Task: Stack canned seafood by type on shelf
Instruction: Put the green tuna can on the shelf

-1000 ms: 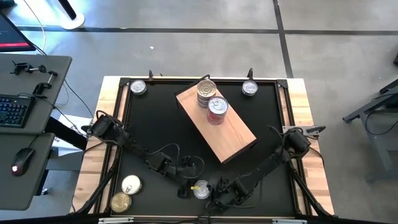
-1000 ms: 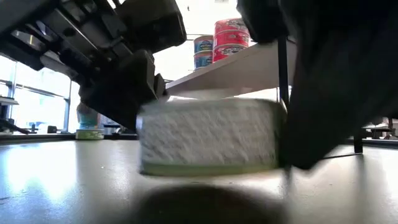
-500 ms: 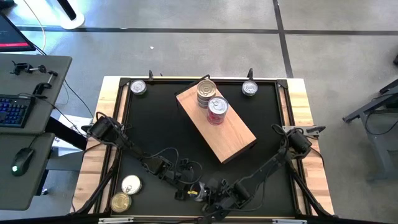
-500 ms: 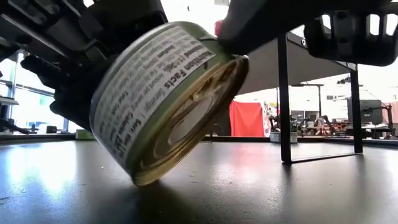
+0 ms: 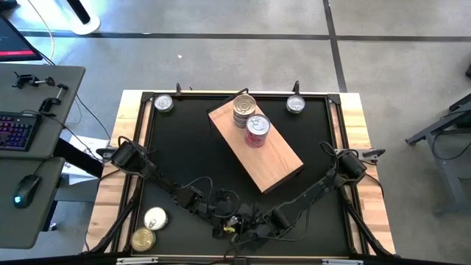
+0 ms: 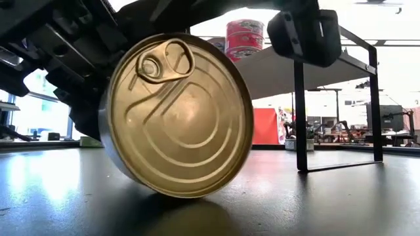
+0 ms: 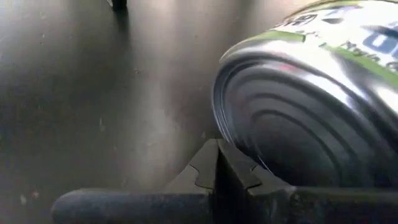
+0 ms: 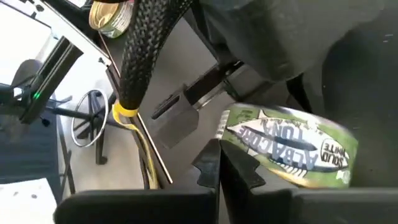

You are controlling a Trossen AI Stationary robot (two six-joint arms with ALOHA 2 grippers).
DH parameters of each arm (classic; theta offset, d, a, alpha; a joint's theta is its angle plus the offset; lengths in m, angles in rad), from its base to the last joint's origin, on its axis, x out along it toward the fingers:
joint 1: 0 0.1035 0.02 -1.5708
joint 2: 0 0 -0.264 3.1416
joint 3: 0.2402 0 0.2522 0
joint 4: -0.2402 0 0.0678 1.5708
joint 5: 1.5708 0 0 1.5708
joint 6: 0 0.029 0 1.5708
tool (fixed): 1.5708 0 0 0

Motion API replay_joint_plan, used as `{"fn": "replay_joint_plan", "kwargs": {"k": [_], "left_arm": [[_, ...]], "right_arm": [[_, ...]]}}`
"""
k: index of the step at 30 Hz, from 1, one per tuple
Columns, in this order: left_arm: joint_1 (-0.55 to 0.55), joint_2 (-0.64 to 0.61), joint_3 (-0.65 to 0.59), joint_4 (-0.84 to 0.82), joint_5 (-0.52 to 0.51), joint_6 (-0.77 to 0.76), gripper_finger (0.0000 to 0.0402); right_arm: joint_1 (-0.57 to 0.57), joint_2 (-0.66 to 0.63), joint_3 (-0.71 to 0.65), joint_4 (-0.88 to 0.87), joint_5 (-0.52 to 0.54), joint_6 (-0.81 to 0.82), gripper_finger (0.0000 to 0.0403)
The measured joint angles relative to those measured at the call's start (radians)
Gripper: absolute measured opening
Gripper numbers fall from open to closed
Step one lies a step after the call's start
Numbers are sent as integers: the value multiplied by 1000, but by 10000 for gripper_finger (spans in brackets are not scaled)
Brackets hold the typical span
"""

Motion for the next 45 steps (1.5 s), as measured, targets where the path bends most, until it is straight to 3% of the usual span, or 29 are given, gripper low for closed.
{"fn": "replay_joint_plan", "kwargs": {"k": [9,18,21,25,29,35,39,45], "left_arm": [[0,-8,0,-18,1,12,0],[41,-132,-1,-309,-8,4,0],[37,-187,-5,-408,-9,1,0],[-14,-294,-36,-504,-25,-80,0],[-130,-425,-97,-496,-144,-253,0],[-332,-541,-141,-463,-431,-516,0],[-410,-544,-142,-455,-588,-600,0],[-444,-544,-142,-452,-611,-641,0]], "right_arm": [[-24,-6,-2,11,-36,-106,0],[-42,-61,58,-14,-76,-375,0],[-60,-73,84,-26,-138,-492,0],[-97,-76,157,-89,-310,-666,8],[-138,-75,238,-269,-462,-819,55],[-163,-68,271,-481,-581,-1027,182],[-161,-33,270,-505,-571,-1124,252],[-167,9,268,-509,-535,-1182,288]]}}
